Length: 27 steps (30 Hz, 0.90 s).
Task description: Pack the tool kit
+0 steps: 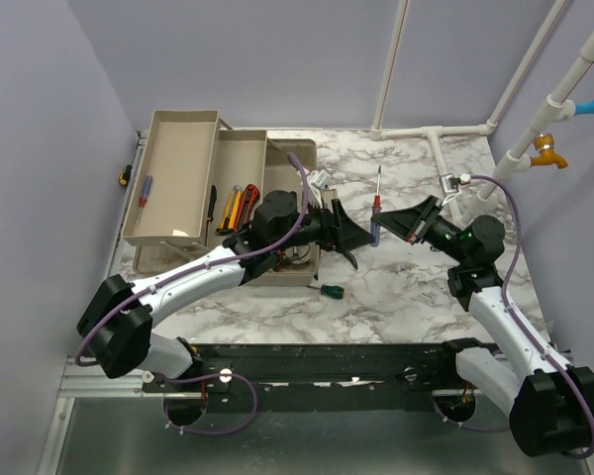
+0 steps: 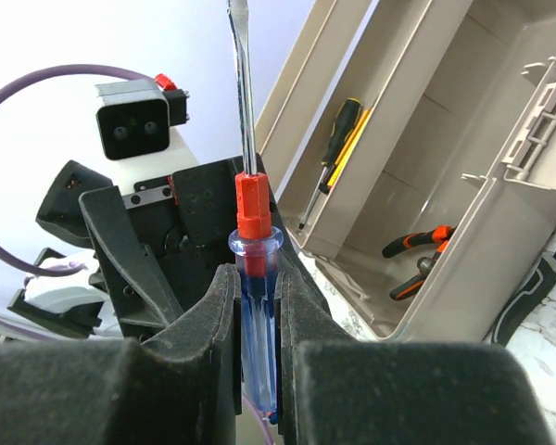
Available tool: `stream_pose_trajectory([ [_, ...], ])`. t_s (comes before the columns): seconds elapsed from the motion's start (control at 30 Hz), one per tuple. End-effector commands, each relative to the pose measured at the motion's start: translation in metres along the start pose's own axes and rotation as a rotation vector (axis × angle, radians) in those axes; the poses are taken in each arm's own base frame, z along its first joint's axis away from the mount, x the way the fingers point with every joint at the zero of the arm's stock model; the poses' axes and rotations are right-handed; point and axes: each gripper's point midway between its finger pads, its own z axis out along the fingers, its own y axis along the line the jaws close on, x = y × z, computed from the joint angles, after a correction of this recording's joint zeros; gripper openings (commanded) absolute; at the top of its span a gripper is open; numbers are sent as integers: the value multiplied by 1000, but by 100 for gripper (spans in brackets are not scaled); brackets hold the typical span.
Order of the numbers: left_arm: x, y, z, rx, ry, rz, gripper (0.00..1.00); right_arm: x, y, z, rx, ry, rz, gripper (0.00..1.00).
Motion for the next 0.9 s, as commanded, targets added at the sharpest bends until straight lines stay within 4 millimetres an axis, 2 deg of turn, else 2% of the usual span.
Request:
stream_pose_trajectory([
  [0.0, -10, -37, 15, 132, 1, 13, 62, 4, 20, -6, -78, 7, -6, 1],
  [0.13, -5, -42, 27, 153, 30, 4, 50, 7, 23, -7, -89, 17, -2, 1],
  [0.23, -3, -44, 30, 173, 37, -4, 35, 8, 26, -9, -100, 14, -7, 1],
  [0.3, -1, -48, 32, 195, 49, -6, 20, 8, 25, -10, -94, 14, -10, 1],
  [0.37, 0, -50, 33, 212, 58, -2, 0, 8, 24, -10, -91, 13, -13, 1],
  [0.4, 1, -50, 32, 210, 60, -1, 0, 8, 25, -10, -91, 10, -19, 6],
  [0.47, 2, -43, 28, 178, 55, 16, 0, 5, 23, -9, -68, -1, -33, 35],
  [0.5, 3, -37, 24, 140, 57, 35, 0, 2, 20, -9, -41, -12, -43, 53],
  [0.53, 1, -30, 20, 96, 52, 51, 0, -2, 17, -9, -14, -28, -58, 62],
  [0.6, -4, -15, 5, 4, 46, 105, 0, -9, 4, -10, 85, -66, -68, 70],
  [0.67, -17, 0, -17, -83, 35, 150, 0, -20, -8, -15, 191, -130, -84, 71],
  [0.8, -53, 33, -79, -322, 2, 235, 0, -34, -21, -26, 307, -220, -129, 71],
  [0.87, -74, 47, -120, -488, -40, 312, 0, -35, -25, -29, 327, -234, -141, 71],
])
